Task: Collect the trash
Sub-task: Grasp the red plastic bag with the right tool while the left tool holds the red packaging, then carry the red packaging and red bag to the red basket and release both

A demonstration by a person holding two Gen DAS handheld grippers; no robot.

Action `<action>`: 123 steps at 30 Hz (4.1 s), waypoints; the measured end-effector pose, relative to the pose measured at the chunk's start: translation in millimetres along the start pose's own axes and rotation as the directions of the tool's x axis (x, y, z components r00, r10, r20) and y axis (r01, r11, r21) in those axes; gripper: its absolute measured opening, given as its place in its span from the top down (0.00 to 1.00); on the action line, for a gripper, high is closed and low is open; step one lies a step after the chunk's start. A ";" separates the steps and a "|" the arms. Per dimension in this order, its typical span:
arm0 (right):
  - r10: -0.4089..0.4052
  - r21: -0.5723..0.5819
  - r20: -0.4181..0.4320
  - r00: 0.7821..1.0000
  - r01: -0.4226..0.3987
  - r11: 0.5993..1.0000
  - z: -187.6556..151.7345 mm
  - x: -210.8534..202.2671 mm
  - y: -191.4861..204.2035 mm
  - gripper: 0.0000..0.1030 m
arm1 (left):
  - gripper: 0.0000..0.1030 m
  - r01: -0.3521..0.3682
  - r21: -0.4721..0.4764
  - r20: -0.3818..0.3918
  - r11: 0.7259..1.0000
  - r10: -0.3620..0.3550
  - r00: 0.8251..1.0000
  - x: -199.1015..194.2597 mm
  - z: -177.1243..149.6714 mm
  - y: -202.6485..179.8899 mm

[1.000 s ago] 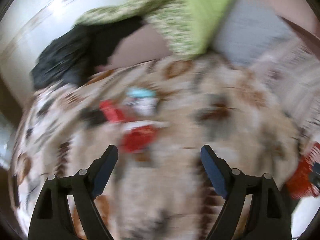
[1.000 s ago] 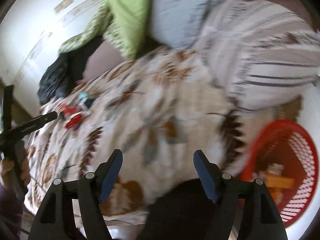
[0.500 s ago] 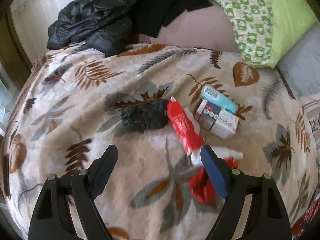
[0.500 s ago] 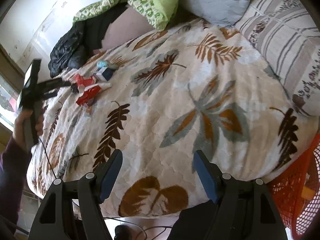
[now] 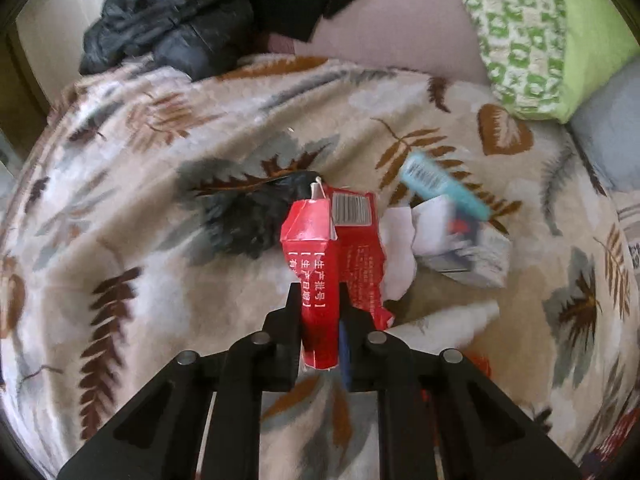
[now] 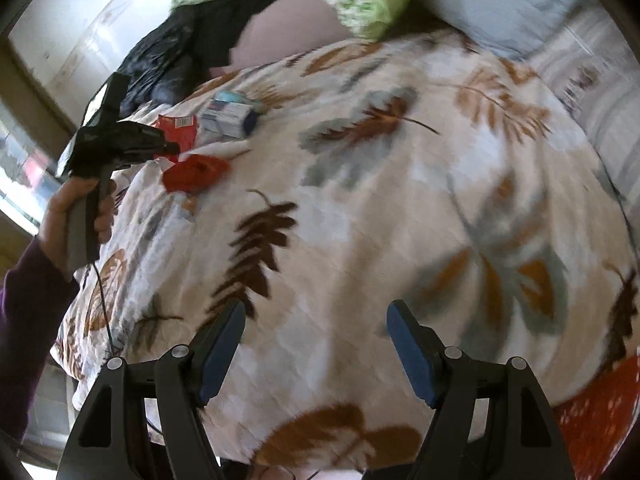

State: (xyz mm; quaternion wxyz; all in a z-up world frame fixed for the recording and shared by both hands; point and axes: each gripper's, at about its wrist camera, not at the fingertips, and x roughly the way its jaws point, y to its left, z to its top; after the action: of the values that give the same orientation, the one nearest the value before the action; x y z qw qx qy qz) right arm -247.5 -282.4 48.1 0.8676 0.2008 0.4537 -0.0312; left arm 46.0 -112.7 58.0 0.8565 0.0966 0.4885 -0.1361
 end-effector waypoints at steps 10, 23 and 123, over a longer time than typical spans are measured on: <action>0.132 -0.131 -0.015 0.991 -0.133 0.982 61.1 80.9 61.7 0.26 | 0.86 0.034 -0.030 0.045 0.999 -0.033 0.998 -86.2 -59.9 43.9; 0.153 -0.177 -0.024 0.988 -0.154 0.972 117.9 159.1 121.1 0.52 | 0.86 -0.058 -0.061 0.027 0.996 0.060 0.998 -71.5 -109.0 60.2; -0.424 0.429 0.211 0.881 0.306 0.850 -123.4 -203.7 -137.4 0.53 | 0.84 0.366 0.670 0.036 0.646 -0.520 0.853 -210.1 -197.1 -295.4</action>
State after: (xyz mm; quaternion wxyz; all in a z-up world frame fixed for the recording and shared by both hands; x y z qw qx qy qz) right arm -495.0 -388.0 104.4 0.8471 0.2686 0.3328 -0.3154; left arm -312.5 -303.7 130.3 0.7598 0.2435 0.3201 -0.5108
